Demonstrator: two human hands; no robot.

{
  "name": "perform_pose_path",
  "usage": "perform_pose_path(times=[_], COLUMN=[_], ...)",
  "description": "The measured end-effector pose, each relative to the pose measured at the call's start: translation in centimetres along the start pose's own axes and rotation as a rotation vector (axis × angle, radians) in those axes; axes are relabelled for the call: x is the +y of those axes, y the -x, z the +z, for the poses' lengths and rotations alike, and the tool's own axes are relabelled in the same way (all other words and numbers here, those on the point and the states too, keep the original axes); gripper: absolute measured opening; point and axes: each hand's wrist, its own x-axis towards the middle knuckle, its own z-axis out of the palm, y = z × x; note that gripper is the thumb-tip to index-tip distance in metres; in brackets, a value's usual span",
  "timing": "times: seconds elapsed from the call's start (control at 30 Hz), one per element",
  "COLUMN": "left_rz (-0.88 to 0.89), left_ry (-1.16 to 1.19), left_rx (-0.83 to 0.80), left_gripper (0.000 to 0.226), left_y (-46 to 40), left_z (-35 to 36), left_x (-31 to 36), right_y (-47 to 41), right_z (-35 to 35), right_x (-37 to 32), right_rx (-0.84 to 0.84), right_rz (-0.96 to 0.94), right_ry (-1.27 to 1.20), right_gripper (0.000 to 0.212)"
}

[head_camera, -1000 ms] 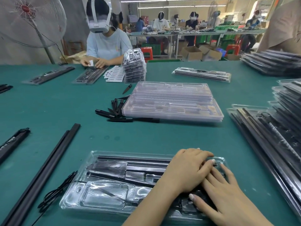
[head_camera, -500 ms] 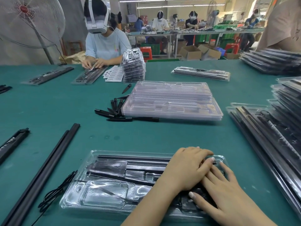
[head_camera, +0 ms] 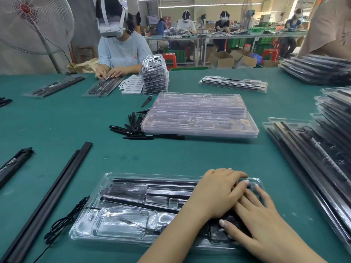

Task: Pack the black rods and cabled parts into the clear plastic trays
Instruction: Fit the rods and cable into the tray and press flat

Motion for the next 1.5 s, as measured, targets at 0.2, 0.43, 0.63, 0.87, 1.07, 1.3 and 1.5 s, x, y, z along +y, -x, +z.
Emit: perform_pose_path(times=[0.2, 0.43, 0.63, 0.87, 1.07, 1.3, 1.5], left_rz=[-0.006, 0.024, 0.040, 0.093, 0.126, 0.142, 0.148], left_ry=[0.012, 0.029, -0.023, -0.138, -0.136, -0.159, -0.179], left_rx=[-0.019, 0.034, 0.017, 0.022, 0.024, 0.028, 0.017], left_gripper=[0.037, 0.037, 0.045, 0.056, 0.058, 0.054, 0.054], left_y=[-0.1, 0.0, 0.3, 0.3, 0.4, 0.3, 0.1], left_z=[-0.2, -0.2, -0.1, 0.2, 0.4, 0.6, 0.6], left_x=[0.1, 0.2, 0.4, -0.1, -0.5, -0.6, -0.6], right_y=[0.0, -0.4, 0.7, 1.5, -1.7, -4.8, -5.1], right_z=[-0.1, -0.7, -0.8, -3.0, -4.9, -5.9, -5.8], right_x=[-0.1, 0.4, 1.7, 5.5, 7.2, 7.0, 7.2], right_rx=[-0.025, -0.179, 0.317, -0.268, -0.563, -0.722, -0.696], right_rz=[0.010, 0.022, 0.387, 0.593, 0.447, 0.256, 0.097], right_ry=[-0.031, -0.350, -0.526, -0.455, -0.233, 0.044, 0.080], right_gripper=[0.057, 0.036, 0.051, 0.069, 0.123, 0.140, 0.138])
